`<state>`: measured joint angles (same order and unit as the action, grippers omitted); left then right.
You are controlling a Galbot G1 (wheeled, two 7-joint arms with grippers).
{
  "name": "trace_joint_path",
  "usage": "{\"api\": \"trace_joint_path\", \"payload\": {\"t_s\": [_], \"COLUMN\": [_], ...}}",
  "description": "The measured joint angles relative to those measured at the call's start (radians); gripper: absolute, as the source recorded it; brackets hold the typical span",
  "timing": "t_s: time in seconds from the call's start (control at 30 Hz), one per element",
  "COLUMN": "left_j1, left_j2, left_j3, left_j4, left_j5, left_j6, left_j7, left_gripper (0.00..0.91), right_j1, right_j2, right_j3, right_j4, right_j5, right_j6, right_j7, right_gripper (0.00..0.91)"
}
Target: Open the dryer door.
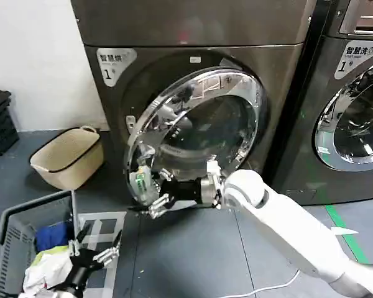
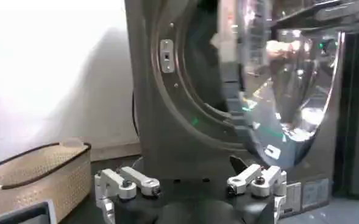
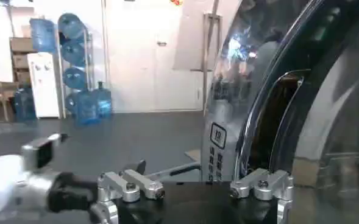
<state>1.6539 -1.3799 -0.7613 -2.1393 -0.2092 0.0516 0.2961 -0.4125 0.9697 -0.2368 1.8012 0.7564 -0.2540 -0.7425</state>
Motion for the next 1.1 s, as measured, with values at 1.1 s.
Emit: {"api": "trace_joint_path", "payload": {"t_s": [1.1], "left_j1": [-0.346], "left_j2": [0.359], "left_j3": [0.062], "left_j4": [0.181], "left_j5": [-0.206], "left_j6": [0.072], "left_j7": [0.064], "left_gripper": [0.907], "right_j1": [-0.194], "right_j2": [-0.220], "right_j3": [0.174], "right_j4": [0.107], "right_j5": [0.031], "right_j6": [0.164], "right_j7": [-0.279], "right_gripper": [0.907]}}
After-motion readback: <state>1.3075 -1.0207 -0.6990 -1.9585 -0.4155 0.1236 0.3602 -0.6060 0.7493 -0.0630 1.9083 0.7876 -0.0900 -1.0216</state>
